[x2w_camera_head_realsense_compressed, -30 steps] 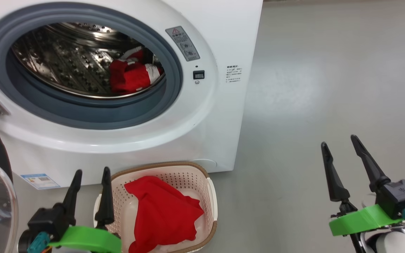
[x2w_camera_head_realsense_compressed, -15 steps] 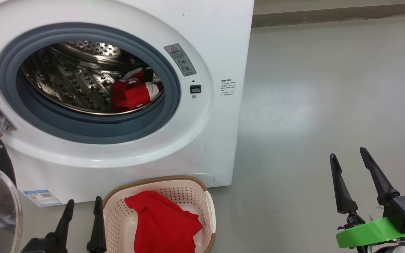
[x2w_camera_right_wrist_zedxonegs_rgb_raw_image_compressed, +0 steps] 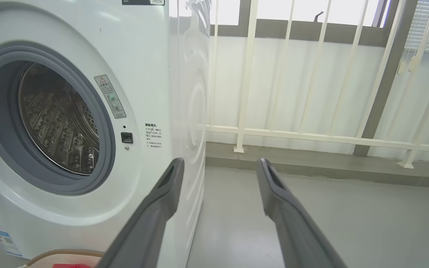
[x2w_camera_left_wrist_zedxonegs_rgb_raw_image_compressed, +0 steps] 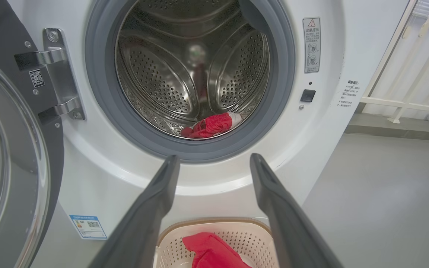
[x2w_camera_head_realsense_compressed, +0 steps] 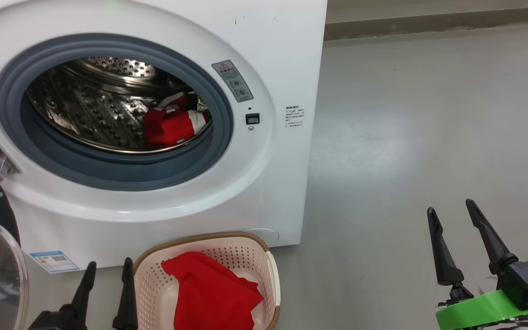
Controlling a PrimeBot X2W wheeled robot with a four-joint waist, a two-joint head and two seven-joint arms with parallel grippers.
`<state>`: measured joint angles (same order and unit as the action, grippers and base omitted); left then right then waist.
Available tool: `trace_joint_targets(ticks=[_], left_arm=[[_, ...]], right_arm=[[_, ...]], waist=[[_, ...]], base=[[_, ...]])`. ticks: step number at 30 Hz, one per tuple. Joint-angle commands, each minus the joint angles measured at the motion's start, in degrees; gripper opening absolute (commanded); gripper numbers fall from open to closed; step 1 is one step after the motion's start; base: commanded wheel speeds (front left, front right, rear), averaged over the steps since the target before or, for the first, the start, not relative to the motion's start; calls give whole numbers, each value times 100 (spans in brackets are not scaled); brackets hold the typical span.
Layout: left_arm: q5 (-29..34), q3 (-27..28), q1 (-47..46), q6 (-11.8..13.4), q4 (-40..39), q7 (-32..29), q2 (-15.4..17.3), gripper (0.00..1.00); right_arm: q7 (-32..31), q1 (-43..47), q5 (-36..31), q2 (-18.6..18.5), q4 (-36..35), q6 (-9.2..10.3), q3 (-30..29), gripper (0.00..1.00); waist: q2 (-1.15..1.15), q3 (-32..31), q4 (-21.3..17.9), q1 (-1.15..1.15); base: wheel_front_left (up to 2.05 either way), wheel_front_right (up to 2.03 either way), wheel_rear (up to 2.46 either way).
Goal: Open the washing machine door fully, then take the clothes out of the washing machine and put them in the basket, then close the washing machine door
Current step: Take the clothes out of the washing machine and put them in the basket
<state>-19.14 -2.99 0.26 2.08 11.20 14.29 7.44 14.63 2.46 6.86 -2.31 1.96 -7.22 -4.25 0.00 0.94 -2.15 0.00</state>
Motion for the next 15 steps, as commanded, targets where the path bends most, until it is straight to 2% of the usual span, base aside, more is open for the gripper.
trace_joint_targets(ticks=[1, 15], left_arm=[[-20, 175, -85, 53, -100, 43, 65, 100], [-118, 126, -191, 29, -35, 49, 37, 100]], right_arm=[[37, -83, 41, -59, -123, -26, 175, 100], [37, -139, 56, -58, -157, -26, 237, 100]], waist=[[0, -5, -2, 0], [0, 85, -19, 0]], base=[[0, 0, 0], [0, 0, 0]])
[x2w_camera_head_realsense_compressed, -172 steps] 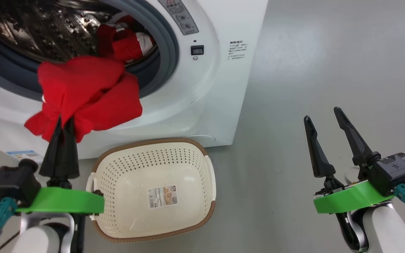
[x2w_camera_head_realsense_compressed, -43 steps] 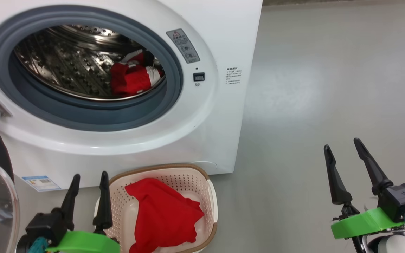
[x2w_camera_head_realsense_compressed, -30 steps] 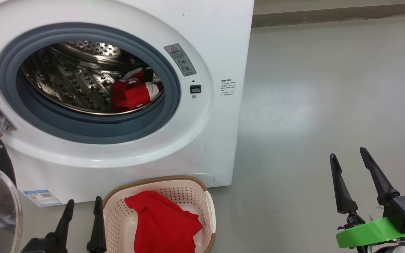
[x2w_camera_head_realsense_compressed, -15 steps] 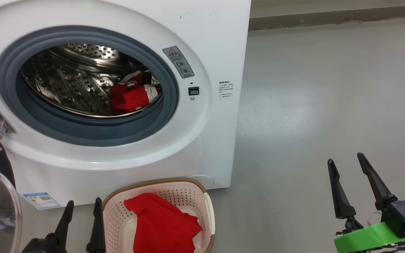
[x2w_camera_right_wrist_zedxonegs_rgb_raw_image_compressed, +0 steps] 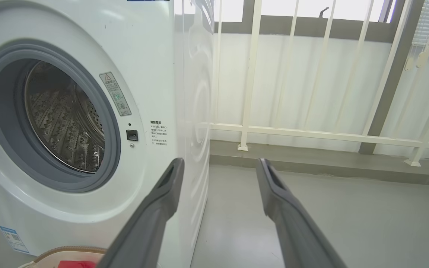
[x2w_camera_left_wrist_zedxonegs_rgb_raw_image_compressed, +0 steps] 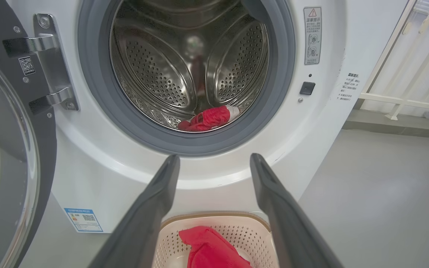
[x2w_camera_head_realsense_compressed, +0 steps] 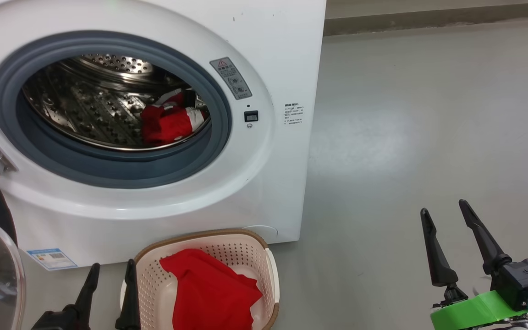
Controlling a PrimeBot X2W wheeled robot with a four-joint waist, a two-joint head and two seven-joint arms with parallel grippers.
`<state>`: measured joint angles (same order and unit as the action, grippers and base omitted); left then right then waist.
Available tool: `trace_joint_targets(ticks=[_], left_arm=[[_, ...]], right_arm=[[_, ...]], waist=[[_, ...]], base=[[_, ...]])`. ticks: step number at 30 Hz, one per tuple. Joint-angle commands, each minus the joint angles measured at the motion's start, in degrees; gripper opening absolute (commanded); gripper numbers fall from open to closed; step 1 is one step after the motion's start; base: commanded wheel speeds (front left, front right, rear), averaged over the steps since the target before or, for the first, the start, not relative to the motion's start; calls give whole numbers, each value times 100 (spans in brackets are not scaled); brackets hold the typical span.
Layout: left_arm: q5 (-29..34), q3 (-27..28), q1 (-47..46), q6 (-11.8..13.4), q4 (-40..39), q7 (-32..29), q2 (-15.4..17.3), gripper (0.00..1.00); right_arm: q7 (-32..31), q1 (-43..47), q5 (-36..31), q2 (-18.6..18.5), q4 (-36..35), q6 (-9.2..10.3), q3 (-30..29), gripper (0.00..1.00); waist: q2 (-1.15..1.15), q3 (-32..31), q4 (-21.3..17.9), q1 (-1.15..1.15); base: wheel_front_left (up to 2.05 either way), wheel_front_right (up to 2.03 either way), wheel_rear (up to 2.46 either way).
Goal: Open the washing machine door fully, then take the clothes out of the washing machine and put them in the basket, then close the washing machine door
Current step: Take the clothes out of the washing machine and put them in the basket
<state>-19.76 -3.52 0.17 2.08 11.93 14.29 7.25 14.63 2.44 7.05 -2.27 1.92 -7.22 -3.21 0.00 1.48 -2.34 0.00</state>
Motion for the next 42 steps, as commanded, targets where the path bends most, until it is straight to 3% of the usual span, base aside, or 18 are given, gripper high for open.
trace_joint_targets(ticks=[1, 17, 23, 42], left_arm=[[-62, 175, -205, 29, -110, 50, 56, 100], [-428, 258, -1213, -137, 135, 9, 62, 100], [-540, 253, -2121, -352, 663, 2, 166, 100], [-353, 203, -4979, -656, 2319, 66, 407, 100]], right_arm=[[37, -154, 62, -62, -158, -26, 171, 100], [37, -550, 449, -394, -282, -26, 760, 100], [37, -795, 447, -440, -341, -26, 801, 100], [37, -1607, 300, -526, -559, -26, 967, 100]], waist=[[0, 59, 5, 0], [0, 859, 52, 0], [0, 1278, 38, 0], [0, 2805, -56, 0]], base=[[0, 0, 0], [0, 0, 0], [0, 0, 0], [0, 0, 0]])
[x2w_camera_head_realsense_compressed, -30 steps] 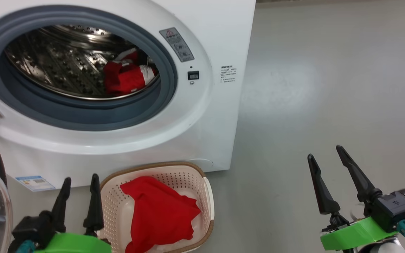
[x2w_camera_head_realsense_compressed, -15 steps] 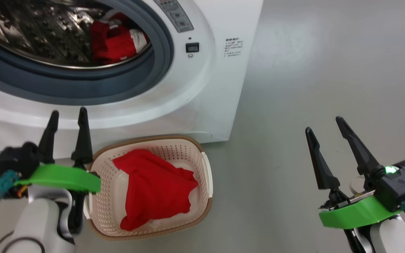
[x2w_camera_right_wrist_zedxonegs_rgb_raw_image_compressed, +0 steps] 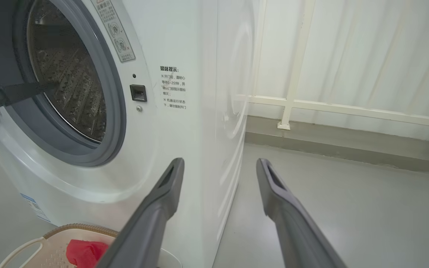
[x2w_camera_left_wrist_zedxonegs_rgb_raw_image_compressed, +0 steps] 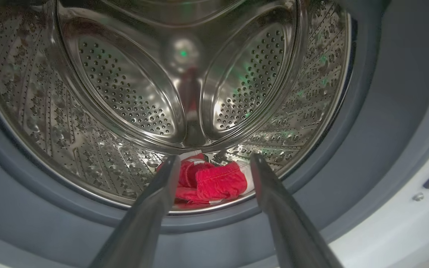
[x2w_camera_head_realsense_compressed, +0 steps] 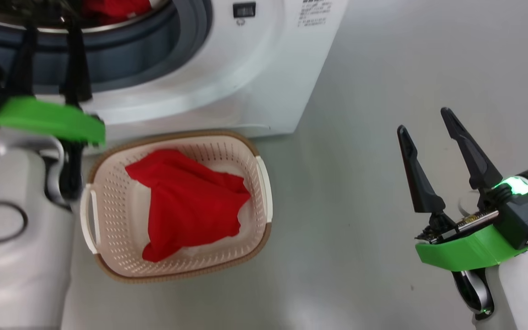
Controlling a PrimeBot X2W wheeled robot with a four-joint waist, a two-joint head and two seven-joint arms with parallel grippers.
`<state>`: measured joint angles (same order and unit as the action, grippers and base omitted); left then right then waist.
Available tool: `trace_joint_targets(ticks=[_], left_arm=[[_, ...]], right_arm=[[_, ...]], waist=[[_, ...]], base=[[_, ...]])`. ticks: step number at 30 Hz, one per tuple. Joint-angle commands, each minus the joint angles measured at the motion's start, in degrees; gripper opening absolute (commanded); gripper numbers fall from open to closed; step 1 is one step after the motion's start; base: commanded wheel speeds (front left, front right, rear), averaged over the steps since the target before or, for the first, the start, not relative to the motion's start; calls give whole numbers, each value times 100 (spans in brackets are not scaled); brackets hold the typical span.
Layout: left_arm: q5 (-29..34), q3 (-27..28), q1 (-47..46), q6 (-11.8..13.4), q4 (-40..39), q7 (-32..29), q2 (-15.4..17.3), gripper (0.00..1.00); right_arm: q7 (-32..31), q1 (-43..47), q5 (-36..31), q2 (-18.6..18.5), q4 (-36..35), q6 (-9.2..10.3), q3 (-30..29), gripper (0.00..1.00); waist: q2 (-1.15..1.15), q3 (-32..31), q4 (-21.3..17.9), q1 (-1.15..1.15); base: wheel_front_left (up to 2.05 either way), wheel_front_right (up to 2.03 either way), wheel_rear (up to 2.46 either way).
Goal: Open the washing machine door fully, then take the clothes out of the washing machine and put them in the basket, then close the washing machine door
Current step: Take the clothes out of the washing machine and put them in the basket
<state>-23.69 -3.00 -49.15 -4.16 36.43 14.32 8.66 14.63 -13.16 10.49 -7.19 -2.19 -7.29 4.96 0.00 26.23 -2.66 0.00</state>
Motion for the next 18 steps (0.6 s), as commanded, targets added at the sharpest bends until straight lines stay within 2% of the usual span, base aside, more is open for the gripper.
trace_joint_targets(ticks=[1, 15, 18], left_arm=[[32, 150, -199, -53, -24, 63, 271, 100], [-463, 229, -1812, -297, 1386, 43, 368, 100], [-615, 77, -2165, -325, 1706, -105, 421, 100]], right_arm=[[37, -84, -53, -39, -153, -20, 161, 100], [37, -510, -12, -86, -136, -20, 410, 100], [37, -571, 34, -106, -122, -20, 502, 100]], waist=[[0, 405, -31, 0], [0, 1061, -323, 0], [0, 1148, -415, 0]], base=[[0, 0, 0], [0, 0, 0], [0, 0, 0]])
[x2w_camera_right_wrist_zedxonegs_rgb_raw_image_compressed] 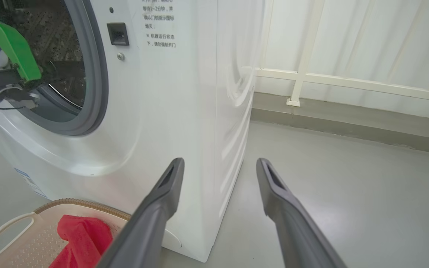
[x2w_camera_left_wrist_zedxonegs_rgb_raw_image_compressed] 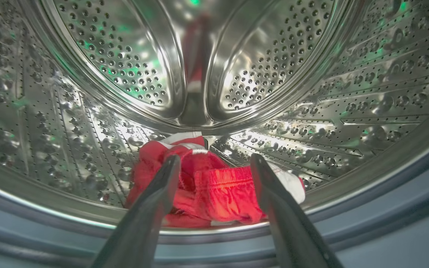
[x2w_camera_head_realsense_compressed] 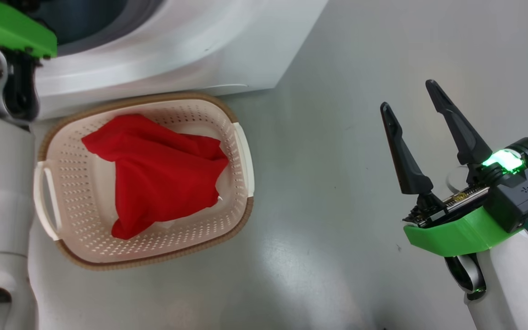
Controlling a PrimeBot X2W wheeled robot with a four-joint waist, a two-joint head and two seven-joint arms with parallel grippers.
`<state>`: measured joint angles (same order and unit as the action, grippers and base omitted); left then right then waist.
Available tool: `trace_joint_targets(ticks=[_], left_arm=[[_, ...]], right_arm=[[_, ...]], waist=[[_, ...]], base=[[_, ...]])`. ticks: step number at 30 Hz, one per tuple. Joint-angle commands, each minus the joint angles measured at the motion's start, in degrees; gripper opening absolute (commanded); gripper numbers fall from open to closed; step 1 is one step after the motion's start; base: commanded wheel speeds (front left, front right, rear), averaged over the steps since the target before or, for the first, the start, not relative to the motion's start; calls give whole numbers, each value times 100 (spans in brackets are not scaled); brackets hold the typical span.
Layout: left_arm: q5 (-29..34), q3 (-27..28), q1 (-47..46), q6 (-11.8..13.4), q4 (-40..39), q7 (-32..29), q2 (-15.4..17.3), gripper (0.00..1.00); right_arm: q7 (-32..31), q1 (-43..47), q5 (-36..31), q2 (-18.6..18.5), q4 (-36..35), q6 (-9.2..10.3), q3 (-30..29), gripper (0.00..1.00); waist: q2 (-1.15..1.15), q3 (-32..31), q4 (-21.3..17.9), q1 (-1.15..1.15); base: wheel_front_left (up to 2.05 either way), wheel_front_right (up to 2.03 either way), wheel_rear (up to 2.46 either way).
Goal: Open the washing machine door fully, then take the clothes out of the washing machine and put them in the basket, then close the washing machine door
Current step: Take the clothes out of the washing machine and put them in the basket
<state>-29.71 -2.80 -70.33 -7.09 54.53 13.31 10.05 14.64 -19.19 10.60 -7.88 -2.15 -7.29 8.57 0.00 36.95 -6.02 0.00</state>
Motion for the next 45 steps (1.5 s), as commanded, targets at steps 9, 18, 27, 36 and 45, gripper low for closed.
trace_joint_targets(ticks=[9, 18, 27, 36, 45], left_arm=[[-453, -535, -611, -38, 226, -708, 550, 100], [-442, -730, -916, 30, 887, -1131, 803, 100], [-302, -927, -1065, 177, 1441, -1314, 860, 100], [-176, -1125, -1144, 168, 1618, -1221, 907, 0], [-160, -1245, -1162, 78, 1637, -859, 871, 0]], right_arm=[[36, -82, 157, -3, -46, -20, 346, 100], [36, -142, 331, 45, -21, -20, 565, 100], [36, -160, 466, 24, -39, -20, 659, 100], [36, -141, 542, 3, -54, -20, 749, 100], [36, -161, 550, -47, -24, -20, 713, 100]], waist=[[0, 191, -297, 0], [0, 188, -494, 0], [0, 216, -620, 0], [0, 230, -672, 0], [0, 209, -559, 0]], base=[[0, 0, 0], [0, 0, 0], [0, 0, 0], [0, 0, 0], [0, 0, 0]])
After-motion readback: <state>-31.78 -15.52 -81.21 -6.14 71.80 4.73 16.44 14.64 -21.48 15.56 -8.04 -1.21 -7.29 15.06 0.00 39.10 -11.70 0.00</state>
